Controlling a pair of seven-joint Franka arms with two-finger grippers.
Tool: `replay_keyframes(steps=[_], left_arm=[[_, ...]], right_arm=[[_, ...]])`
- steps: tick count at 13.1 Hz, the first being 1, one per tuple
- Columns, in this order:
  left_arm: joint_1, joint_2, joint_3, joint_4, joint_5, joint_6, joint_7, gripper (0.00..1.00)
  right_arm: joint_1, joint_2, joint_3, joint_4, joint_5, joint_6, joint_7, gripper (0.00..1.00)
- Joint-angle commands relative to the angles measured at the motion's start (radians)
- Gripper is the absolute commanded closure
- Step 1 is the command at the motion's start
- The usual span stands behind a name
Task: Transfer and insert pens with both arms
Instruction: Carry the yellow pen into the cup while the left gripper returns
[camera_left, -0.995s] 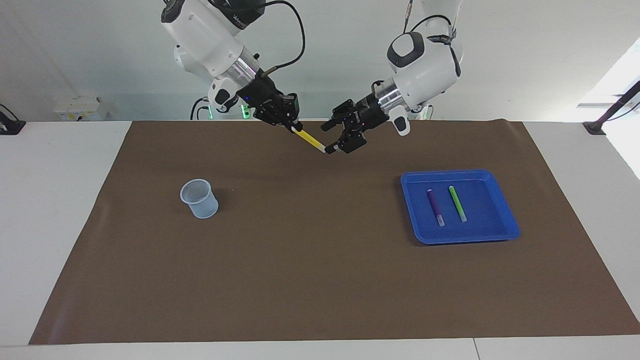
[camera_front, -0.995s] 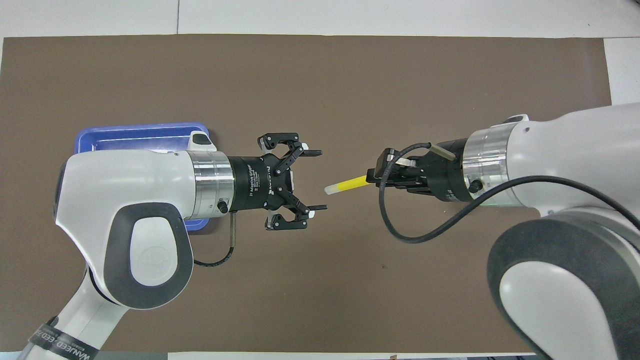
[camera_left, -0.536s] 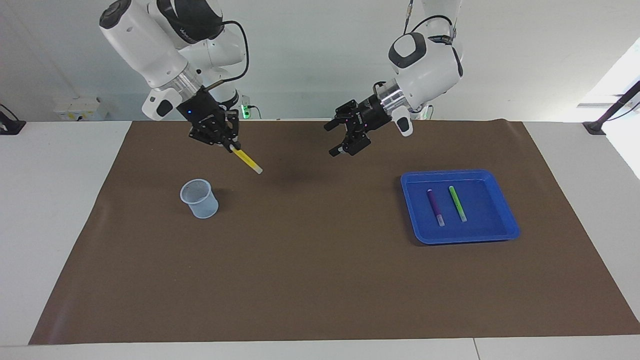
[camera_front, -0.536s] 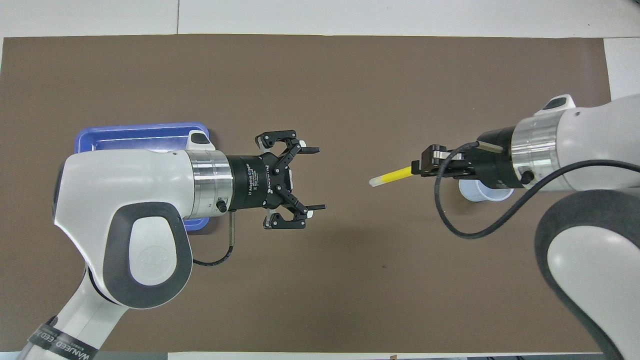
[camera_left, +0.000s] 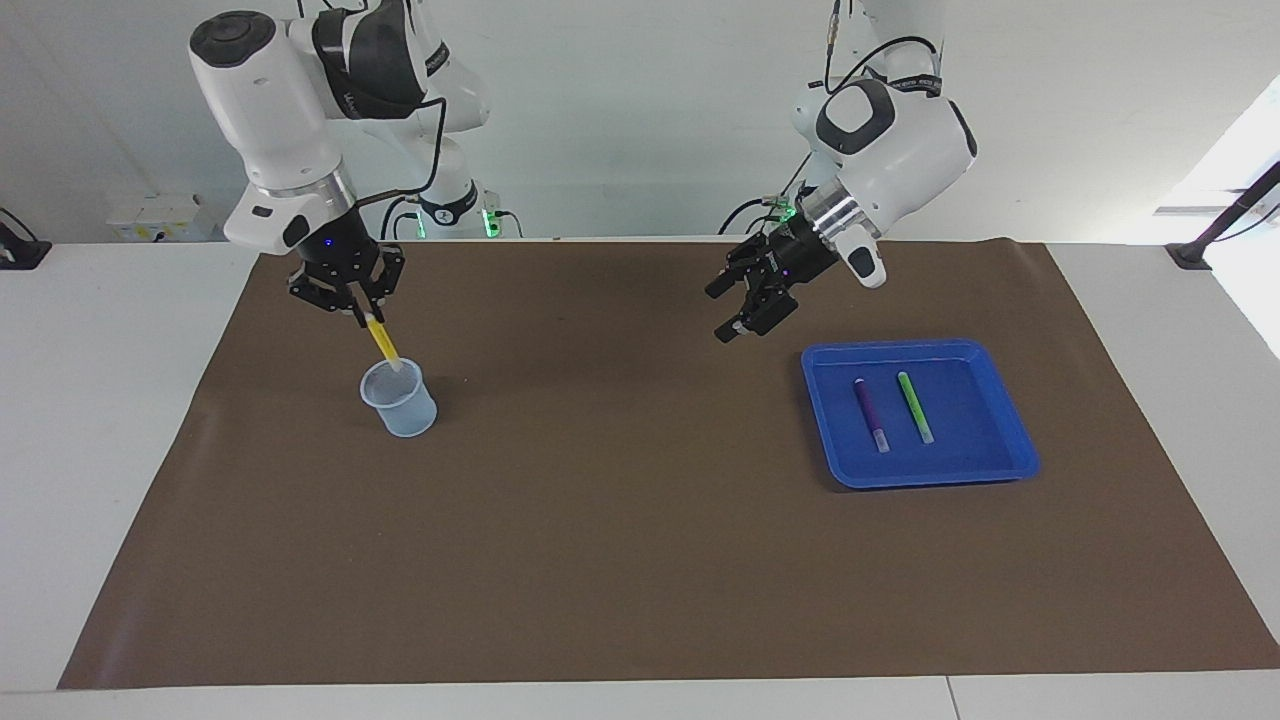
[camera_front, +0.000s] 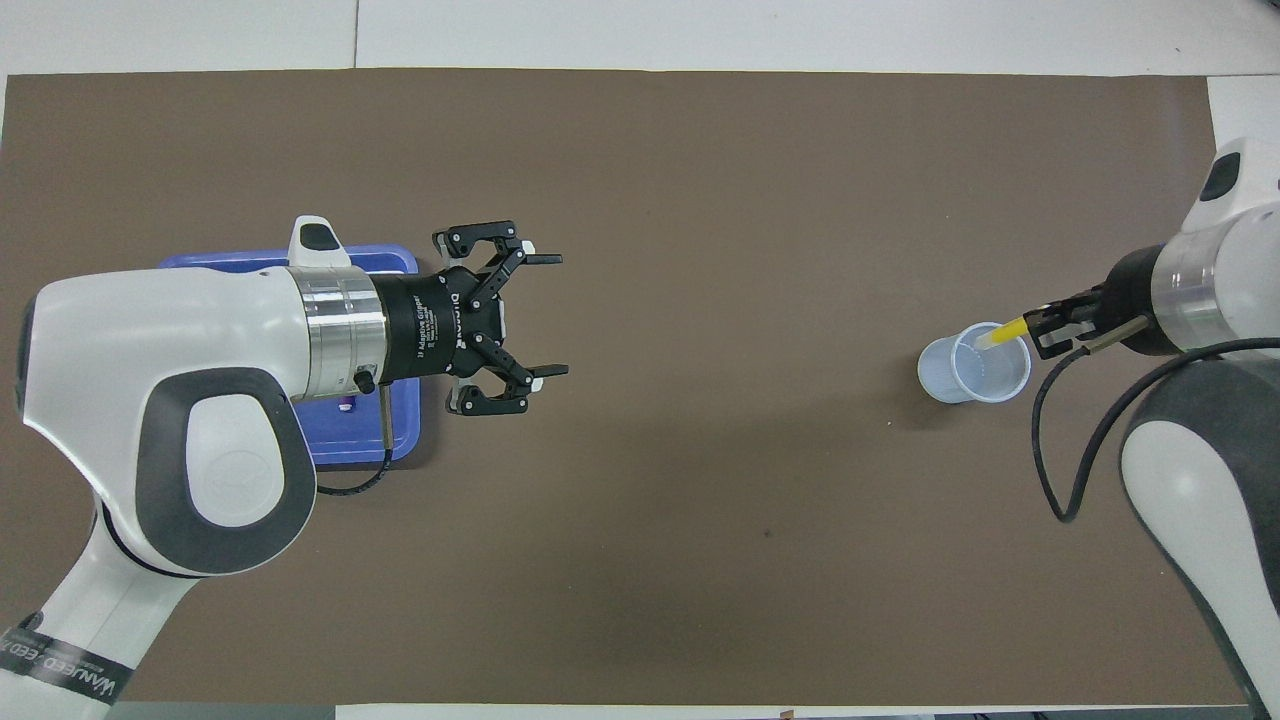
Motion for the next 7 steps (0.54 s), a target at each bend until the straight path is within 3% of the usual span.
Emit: replay_keyframes(steps=[1, 4, 7], left_arm=[[0.056, -0.007, -0.001, -0.016, 0.089, -0.099, 0.162, 0.0], [0.168, 0.015, -0.003, -0.015, 0.221, -0.213, 0.395, 0.0], [0.266, 0.057, -0.001, -0.016, 0.351, -0.232, 0.604, 0.0]], right_arm=[[-0.039, 0.002, 0.013, -0.068, -0.016, 0.053, -0.044, 1.0], [-0.042, 0.01, 0.013, -0.177, -0.015, 0.139, -0.038, 1.0], [-0.042, 0.039, 0.013, -0.195, -0.012, 0.176, -0.023, 1.0]])
